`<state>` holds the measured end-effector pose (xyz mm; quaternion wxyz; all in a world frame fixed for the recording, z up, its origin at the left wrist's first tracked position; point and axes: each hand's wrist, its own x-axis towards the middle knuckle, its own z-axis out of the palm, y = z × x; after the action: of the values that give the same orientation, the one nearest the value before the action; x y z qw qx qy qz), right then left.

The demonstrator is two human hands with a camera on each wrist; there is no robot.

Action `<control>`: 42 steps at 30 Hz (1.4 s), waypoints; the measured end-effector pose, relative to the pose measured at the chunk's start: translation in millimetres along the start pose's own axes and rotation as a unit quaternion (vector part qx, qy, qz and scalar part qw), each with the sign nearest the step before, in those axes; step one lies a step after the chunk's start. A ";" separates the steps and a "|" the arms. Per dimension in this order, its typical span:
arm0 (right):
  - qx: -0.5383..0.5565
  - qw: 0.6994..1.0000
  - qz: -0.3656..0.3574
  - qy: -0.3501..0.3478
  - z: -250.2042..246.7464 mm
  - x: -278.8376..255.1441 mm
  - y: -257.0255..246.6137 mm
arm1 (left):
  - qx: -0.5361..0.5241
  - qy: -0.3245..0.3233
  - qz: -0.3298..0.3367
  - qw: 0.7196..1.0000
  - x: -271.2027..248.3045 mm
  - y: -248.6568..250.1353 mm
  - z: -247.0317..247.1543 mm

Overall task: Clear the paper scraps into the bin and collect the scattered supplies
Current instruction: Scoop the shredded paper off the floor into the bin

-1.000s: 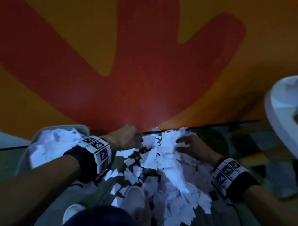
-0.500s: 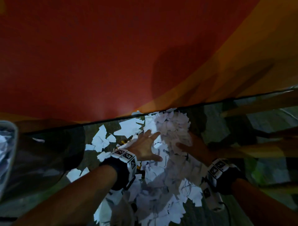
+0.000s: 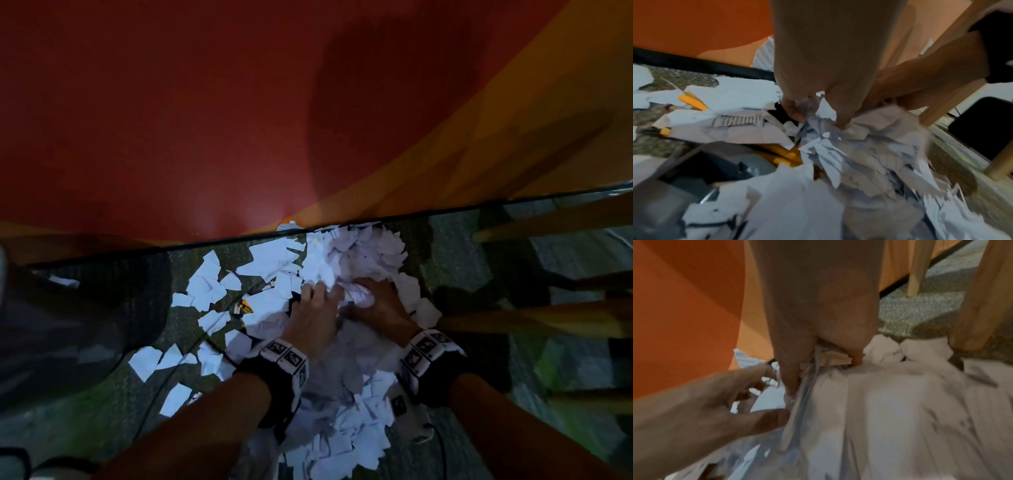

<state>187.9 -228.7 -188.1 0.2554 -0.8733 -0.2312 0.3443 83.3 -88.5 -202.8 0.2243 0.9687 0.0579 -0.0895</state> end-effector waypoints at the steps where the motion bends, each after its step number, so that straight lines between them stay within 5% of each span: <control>1: 0.007 1.000 -0.011 -0.008 -3.4 0.6 1.9 | -0.013 0.025 0.026 0.999 0.5 -2.4 2.2; 5: 0.043 0.998 0.016 0.044 -24.1 -15.8 -9.3 | -0.081 0.060 0.071 0.992 -0.8 -6.8 1.5; 9: 0.165 0.986 0.013 0.021 -26.0 -27.3 -12.2 | -0.165 -0.039 -0.013 0.985 1.9 5.6 -5.8; 14: 0.115 0.992 0.045 0.030 -19.4 -31.0 -2.3 | -0.081 -0.108 -0.041 0.990 0.4 27.7 2.2; 17: 0.144 0.987 0.028 0.063 -16.4 -31.7 -0.7 | -0.072 -0.080 -0.029 0.994 -3.1 17.0 10.3; 21: 0.121 0.987 0.042 0.097 -26.6 -28.4 -8.4 | -0.198 -0.047 -0.018 0.979 0.4 0.3 -1.9; 31: 0.172 0.977 -0.019 0.123 -67.6 -49.0 -41.4 | -0.271 -0.029 -0.041 0.961 -21.8 -25.0 -115.4; 36: 0.175 0.973 -0.026 0.148 -90.1 -74.6 -88.8 | -0.303 0.002 -0.052 0.952 -62.0 -40.8 -192.3; 42: 0.188 0.974 -0.095 0.088 -91.3 -92.5 -178.9 | -0.288 0.064 -0.072 0.953 -125.7 -47.4 -281.3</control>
<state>152.2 -172.2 22.6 0.4655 -0.8107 -0.2209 0.2780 -5.3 69.9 50.7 0.4829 0.8596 0.1654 -0.0223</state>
